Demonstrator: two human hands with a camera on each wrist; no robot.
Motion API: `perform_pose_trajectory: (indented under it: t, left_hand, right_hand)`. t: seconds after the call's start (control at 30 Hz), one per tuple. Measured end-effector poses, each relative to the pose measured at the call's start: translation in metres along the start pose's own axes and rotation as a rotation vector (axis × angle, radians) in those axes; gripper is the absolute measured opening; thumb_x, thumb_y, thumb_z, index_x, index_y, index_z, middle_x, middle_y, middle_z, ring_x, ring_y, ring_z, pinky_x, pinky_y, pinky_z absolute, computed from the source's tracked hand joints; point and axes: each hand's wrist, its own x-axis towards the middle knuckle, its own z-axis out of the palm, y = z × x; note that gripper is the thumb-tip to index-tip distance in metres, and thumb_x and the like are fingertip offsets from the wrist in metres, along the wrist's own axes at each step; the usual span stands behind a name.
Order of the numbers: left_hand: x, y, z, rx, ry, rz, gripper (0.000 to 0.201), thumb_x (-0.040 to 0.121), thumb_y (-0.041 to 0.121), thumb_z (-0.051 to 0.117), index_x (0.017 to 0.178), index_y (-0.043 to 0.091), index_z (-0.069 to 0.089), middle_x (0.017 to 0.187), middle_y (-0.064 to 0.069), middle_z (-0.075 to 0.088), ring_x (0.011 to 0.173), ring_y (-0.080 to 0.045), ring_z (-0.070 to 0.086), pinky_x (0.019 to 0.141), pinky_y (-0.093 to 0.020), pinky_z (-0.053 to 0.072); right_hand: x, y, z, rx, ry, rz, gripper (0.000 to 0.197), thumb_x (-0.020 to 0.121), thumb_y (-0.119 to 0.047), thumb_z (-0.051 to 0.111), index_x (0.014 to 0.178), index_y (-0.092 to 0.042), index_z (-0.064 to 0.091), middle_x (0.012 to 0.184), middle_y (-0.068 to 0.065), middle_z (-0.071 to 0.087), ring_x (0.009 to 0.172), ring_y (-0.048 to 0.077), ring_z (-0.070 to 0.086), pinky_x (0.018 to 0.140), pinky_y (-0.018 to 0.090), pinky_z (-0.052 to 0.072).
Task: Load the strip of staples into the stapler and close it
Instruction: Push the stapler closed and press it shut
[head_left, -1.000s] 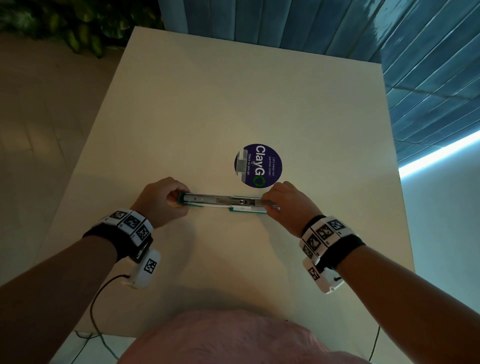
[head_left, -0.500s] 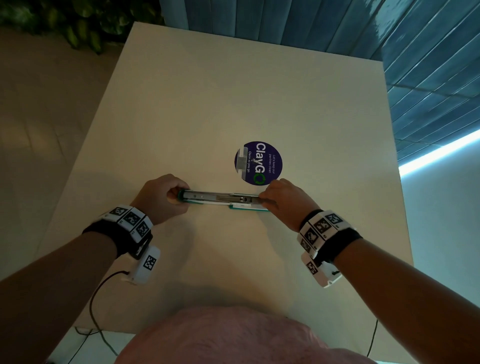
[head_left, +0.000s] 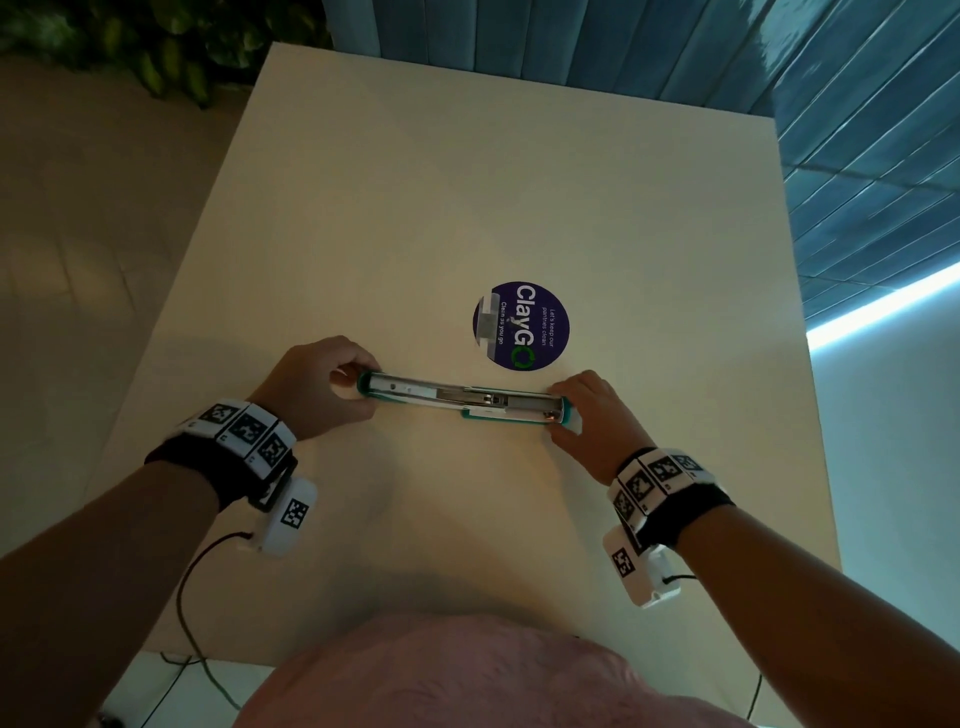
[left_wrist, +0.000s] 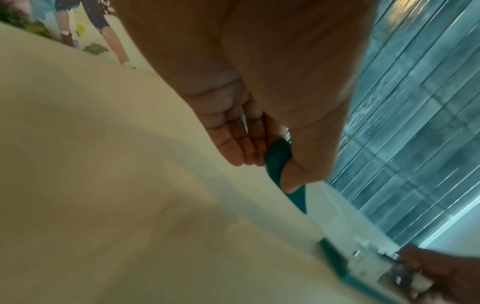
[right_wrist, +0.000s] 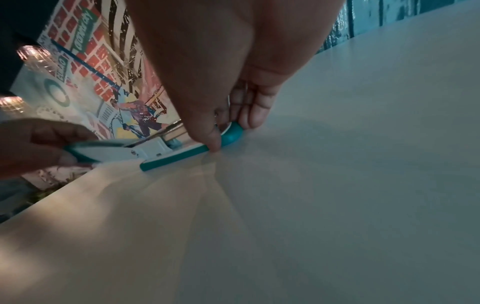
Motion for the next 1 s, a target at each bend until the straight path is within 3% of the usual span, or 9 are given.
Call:
perform_pose_trajectory:
  t: [0.2, 0.37, 0.47, 0.63, 1.0]
  left_hand:
    - [0.016, 0.063, -0.011, -0.124, -0.01, 0.135, 0.033, 0.066, 0.014, 0.079, 0.096, 0.016, 0.065, 0.095, -0.002, 0.069, 0.088, -0.015, 0.066, 0.084, -0.026, 0.055]
    - [0.035, 0.101, 0.033, -0.133, -0.046, 0.304, 0.035, 0.069, 0.02, 0.076, 0.102, 0.015, 0.065, 0.094, -0.003, 0.065, 0.084, -0.012, 0.061, 0.078, -0.028, 0.053]
    - [0.044, 0.11, 0.063, -0.023, -0.135, 0.366, 0.036, 0.073, 0.026, 0.073, 0.106, 0.015, 0.064, 0.098, -0.003, 0.064, 0.088, -0.013, 0.058, 0.08, -0.03, 0.051]
    - [0.058, 0.113, 0.091, 0.105, -0.287, 0.342, 0.033, 0.075, 0.024, 0.071, 0.104, 0.011, 0.065, 0.099, -0.007, 0.062, 0.094, -0.02, 0.054, 0.078, -0.024, 0.035]
    - [0.063, 0.111, 0.099, 0.155, -0.324, 0.328, 0.036, 0.076, 0.024, 0.07, 0.108, 0.009, 0.064, 0.102, -0.01, 0.059, 0.097, -0.022, 0.053, 0.078, -0.025, 0.033]
  right_hand:
    - [0.0, 0.004, 0.002, -0.022, -0.022, -0.023, 0.035, 0.082, -0.015, 0.062, 0.116, -0.011, 0.051, 0.112, 0.01, 0.051, 0.104, 0.023, 0.047, 0.09, 0.03, 0.04]
    - [-0.002, 0.006, 0.005, -0.053, 0.002, -0.034, 0.035, 0.083, -0.018, 0.061, 0.115, -0.012, 0.051, 0.111, 0.009, 0.051, 0.104, 0.023, 0.048, 0.09, 0.034, 0.043]
    - [-0.002, 0.006, 0.004, -0.044, 0.012, -0.035, 0.029, 0.083, -0.019, 0.061, 0.11, -0.011, 0.053, 0.108, 0.01, 0.052, 0.099, 0.023, 0.049, 0.085, 0.032, 0.043]
    - [-0.002, 0.007, 0.003, -0.02, 0.013, -0.048, 0.03, 0.084, -0.022, 0.062, 0.11, -0.01, 0.054, 0.109, 0.011, 0.053, 0.1, 0.023, 0.05, 0.087, 0.031, 0.042]
    - [-0.002, 0.01, 0.004, -0.017, 0.019, -0.061, 0.031, 0.083, -0.024, 0.062, 0.111, -0.011, 0.054, 0.108, 0.01, 0.053, 0.099, 0.023, 0.051, 0.088, 0.031, 0.043]
